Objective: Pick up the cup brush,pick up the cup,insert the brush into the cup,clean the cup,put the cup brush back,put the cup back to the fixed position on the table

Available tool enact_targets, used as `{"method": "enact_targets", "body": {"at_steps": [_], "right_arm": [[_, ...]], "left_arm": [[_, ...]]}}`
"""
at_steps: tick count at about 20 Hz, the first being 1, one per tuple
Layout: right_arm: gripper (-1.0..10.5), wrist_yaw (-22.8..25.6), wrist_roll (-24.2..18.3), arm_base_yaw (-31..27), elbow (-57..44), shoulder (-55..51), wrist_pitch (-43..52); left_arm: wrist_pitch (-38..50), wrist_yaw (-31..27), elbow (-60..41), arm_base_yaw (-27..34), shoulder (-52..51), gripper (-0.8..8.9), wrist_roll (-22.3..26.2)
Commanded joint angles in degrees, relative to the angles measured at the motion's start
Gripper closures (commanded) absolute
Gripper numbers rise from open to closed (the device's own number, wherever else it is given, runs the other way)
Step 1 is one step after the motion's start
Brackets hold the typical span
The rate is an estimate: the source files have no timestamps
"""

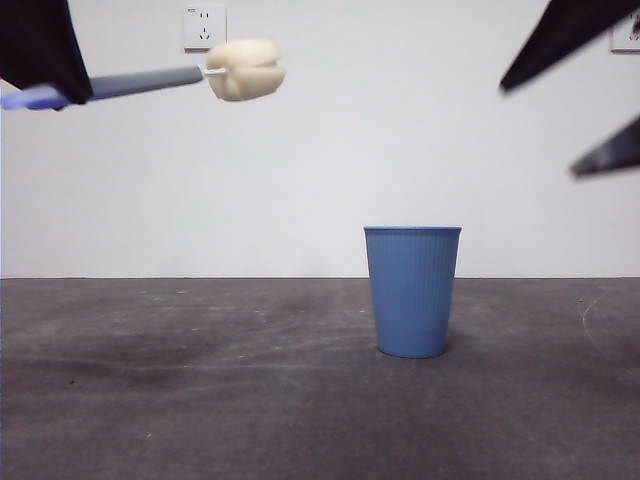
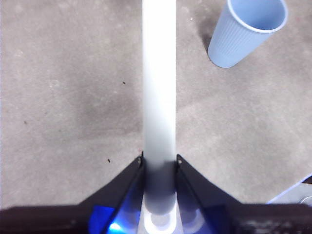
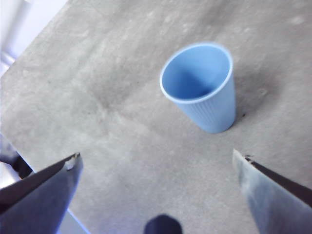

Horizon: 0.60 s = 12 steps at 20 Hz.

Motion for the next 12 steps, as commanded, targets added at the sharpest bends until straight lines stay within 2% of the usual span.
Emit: {"method": "enact_targets", "body": {"at_steps": [1,5,12], "right_arm": [[3.8,1.6,3.1,1.2,-5.9,1.8,9.4],[3.8,7.7,1.7,3.6,-9.8,7.3,20.0],[3.8,10.6,0.6,7.6,-9.9,24.9,38.1]], "left_arm": [[-1.5,0.1,-0.5,0.2,-1.0,8.22,1.2],[-3.3,0.3,-0.5,0.2,-1.1,8.22,2.3],[-3.3,0.2,-0.5,0.2,-1.1,8.22,3.1]]}}
